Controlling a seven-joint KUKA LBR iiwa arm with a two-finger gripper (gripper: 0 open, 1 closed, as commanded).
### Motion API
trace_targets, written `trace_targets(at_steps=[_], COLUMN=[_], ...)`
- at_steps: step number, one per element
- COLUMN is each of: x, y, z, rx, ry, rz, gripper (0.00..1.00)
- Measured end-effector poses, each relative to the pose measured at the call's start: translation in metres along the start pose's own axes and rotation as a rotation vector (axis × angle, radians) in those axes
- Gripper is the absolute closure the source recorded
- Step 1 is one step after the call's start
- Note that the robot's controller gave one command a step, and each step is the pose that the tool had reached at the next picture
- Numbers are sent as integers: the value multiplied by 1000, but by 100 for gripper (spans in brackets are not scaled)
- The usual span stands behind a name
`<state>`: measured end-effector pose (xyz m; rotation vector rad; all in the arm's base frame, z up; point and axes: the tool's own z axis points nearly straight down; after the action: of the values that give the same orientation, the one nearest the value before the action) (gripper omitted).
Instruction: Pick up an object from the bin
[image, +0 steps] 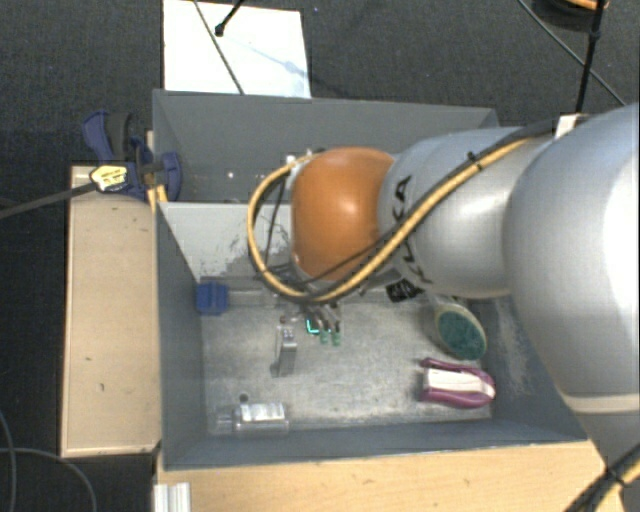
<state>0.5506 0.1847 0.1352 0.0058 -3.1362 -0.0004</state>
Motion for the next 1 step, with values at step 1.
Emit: trace_targets(at_steps=[1], x=[29], y=[-29], z=[9], rx=[1], ry=[-3], rz=[26], gripper=[0])
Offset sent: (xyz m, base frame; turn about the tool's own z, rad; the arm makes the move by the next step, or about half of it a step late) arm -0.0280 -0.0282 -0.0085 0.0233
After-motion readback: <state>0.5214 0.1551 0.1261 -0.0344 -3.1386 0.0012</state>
